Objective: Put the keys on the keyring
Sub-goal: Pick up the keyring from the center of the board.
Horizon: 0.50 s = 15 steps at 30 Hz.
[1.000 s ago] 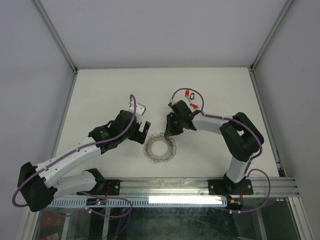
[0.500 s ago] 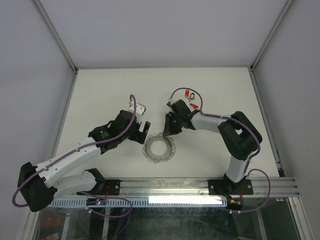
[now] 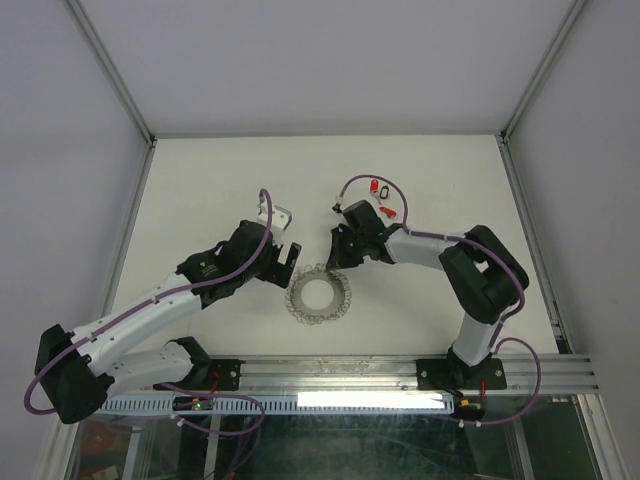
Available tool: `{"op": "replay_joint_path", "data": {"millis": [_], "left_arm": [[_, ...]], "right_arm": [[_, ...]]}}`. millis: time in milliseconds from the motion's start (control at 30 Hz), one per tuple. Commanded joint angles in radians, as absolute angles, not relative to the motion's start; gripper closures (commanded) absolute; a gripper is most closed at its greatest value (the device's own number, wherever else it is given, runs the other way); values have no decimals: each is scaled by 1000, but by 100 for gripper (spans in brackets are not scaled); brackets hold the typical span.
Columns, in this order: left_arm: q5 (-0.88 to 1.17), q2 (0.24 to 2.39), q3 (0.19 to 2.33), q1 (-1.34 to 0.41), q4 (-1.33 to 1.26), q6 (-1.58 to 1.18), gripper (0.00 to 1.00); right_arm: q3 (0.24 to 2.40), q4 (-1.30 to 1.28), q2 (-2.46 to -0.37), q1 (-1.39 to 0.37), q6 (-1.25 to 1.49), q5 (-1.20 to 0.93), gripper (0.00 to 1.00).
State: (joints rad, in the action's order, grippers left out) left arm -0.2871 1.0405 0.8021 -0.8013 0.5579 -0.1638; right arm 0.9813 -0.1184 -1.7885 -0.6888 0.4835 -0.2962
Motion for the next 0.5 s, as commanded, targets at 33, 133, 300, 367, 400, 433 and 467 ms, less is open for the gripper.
{"op": "replay_joint_path", "data": {"millis": [33,133,300,367,400,433,467], "left_arm": [[-284,988,810,-799,524,-146,5],[-286,957,809,-799,516,-145,5],[-287,888,800,-800,492,-142,5],[-286,856,795,-800,481,-143,5],[-283,841,793,-800,474,-144,5],[-279,827,790,-799,468,-144,4],[-273,815,789,-800,460,-145,4]], "right_arm": [[935,-32,-1660,-686,403,-270,100],[914,-28,-1612,-687,366,-247,100],[899,-36,-1506,-704,281,-202,100],[900,-48,-1461,-725,249,-167,100],[903,-53,-1437,-738,236,-150,100],[900,-54,-1412,-748,225,-127,100],[896,-49,-1386,-760,214,-101,100]]}}
